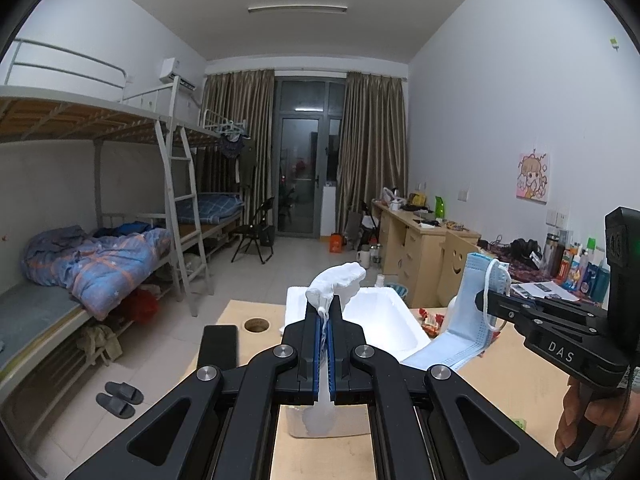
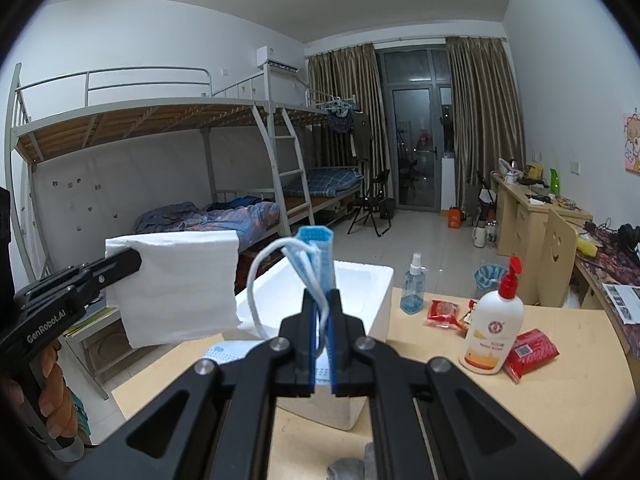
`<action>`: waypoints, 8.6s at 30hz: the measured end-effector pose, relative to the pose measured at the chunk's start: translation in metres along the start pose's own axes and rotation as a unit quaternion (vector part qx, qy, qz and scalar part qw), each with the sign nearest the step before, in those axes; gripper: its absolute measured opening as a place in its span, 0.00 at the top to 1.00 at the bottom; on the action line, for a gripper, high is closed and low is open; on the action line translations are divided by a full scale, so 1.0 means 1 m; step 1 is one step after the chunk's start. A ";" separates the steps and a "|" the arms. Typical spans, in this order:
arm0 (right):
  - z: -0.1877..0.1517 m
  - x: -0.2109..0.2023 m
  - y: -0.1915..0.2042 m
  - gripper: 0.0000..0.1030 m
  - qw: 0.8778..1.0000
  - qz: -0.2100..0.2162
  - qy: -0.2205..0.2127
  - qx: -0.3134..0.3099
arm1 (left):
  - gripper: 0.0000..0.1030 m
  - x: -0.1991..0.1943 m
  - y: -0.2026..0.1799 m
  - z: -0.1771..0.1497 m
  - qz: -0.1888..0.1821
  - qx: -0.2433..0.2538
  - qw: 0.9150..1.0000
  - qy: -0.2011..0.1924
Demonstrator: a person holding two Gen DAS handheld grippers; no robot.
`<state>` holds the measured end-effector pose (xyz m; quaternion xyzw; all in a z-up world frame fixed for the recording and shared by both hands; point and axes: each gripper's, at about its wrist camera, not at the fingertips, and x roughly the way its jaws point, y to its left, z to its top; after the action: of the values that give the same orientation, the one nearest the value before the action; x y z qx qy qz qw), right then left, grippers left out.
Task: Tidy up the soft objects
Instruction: 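Lower the cloth into the styrofoam box and open the left tool while the right holds the mask, then lower the blue mask into the styrofoam box and open the right tool, then withdraw both tools from the box back toward the remaining table items, then grasp the yellow foam net sleeve with the left tool and lift it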
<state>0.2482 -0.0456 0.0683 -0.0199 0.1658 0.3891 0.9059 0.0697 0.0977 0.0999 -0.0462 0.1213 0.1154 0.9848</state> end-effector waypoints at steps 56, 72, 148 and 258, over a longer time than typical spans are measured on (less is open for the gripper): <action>0.012 0.051 -0.031 0.93 0.999 -0.020 0.022 0.013 | 0.98 0.181 -0.007 -0.002 -0.065 -0.001 0.989 0.130; 0.016 0.052 -0.030 0.93 0.999 -0.026 0.023 0.016 | 0.36 0.188 -0.001 -0.007 -0.053 0.009 0.988 0.142; 0.015 0.120 0.005 0.10 0.995 -0.012 0.095 -0.020 | 0.10 0.105 0.057 -0.001 0.040 -0.015 0.997 0.069; -0.161 -0.093 -0.078 0.00 0.980 -0.180 0.053 0.073 | 0.00 0.020 -0.132 -0.175 -0.129 0.026 0.987 0.096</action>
<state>0.1978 -0.1913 -0.0620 -0.0035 0.2352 0.2051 0.9501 0.0803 -0.0466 -0.0657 -0.0469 0.2116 -0.0207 0.9760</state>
